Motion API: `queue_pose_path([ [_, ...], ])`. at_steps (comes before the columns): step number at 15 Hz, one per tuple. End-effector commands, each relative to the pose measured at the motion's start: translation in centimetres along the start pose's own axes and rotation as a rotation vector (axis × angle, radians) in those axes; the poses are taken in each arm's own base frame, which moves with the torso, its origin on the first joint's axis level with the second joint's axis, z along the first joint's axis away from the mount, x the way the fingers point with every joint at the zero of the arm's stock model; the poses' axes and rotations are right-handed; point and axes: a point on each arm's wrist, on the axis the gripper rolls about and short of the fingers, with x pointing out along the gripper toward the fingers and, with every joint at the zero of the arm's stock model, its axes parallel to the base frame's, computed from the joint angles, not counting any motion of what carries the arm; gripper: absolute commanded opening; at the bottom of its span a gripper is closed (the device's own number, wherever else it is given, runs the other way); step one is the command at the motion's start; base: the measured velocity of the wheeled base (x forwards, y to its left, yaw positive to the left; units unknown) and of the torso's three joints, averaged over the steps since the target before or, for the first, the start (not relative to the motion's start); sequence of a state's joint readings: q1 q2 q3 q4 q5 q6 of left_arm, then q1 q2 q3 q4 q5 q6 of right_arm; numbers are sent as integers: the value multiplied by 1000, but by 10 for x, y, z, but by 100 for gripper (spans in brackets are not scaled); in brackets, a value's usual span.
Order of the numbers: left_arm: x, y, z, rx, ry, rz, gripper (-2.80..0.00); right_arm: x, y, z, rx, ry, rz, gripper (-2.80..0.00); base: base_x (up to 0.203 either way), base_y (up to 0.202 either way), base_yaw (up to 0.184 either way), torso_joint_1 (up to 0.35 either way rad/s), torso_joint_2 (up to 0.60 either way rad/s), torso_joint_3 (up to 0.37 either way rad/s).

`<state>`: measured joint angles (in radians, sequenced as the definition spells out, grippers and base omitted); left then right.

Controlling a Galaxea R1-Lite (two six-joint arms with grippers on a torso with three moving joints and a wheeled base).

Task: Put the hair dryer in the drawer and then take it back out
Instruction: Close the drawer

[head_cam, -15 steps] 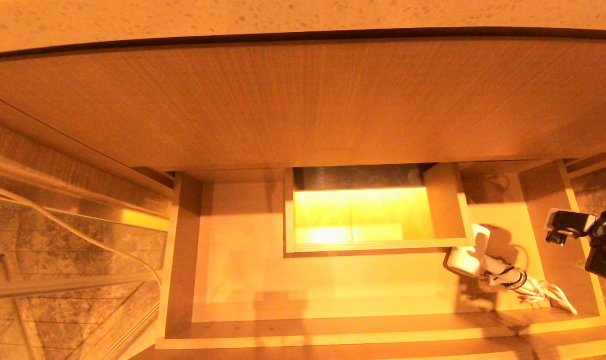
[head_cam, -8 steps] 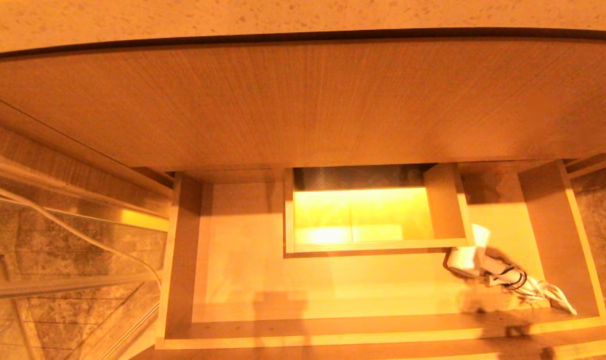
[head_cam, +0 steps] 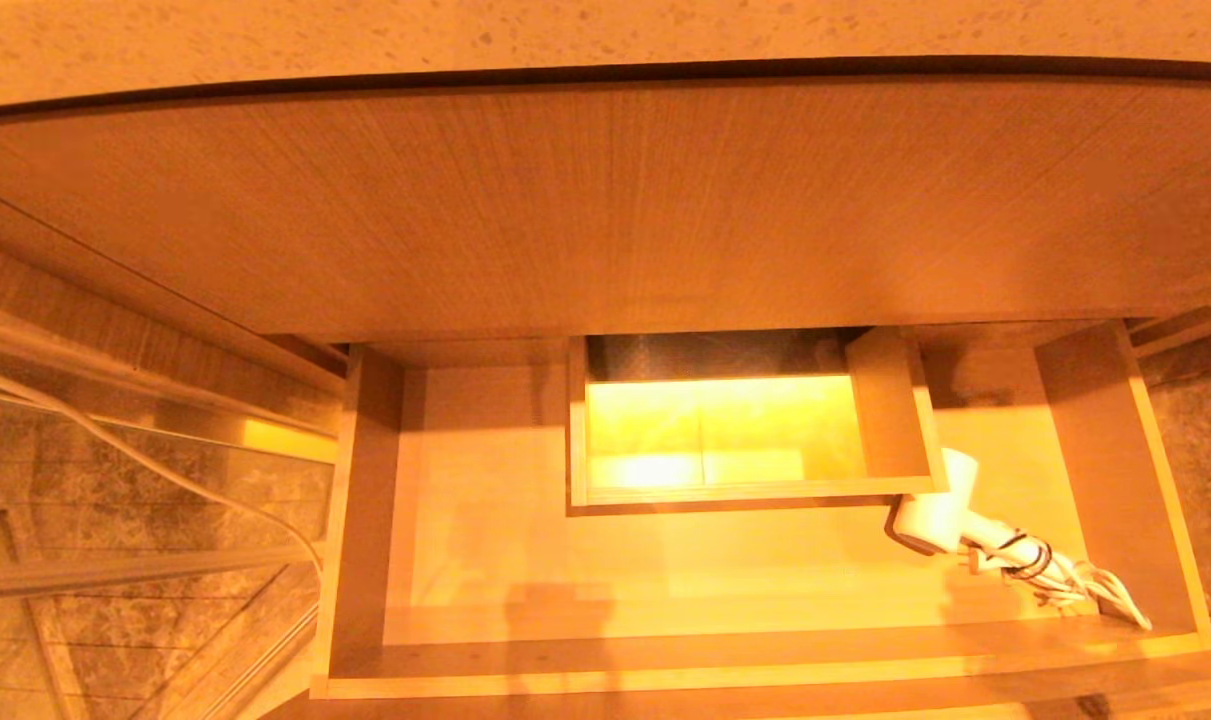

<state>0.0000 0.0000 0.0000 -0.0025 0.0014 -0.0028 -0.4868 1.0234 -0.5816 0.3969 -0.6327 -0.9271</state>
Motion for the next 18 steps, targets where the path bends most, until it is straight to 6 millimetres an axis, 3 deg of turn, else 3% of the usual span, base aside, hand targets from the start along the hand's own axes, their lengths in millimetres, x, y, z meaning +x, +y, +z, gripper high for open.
queue_pose_path([
  [1, 0, 0, 0, 0, -1, 0, -280, 26, 6, 18, 4, 124, 119, -280, 0, 0, 0, 0, 0, 0],
  [7, 0, 0, 0, 0, -1, 0, -280, 85, 30, 49, 24, 371, 385, -280, 0, 0, 0, 0, 0, 0],
  [13, 0, 0, 0, 0, -1, 0, -280, 147, 39, 81, 111, 340, 651, -280, 0, 0, 0, 0, 0, 0],
  [18, 0, 0, 0, 0, -1, 0, -280, 179, 44, 103, 67, 318, 721, -280, 0, 0, 0, 0, 0, 0],
])
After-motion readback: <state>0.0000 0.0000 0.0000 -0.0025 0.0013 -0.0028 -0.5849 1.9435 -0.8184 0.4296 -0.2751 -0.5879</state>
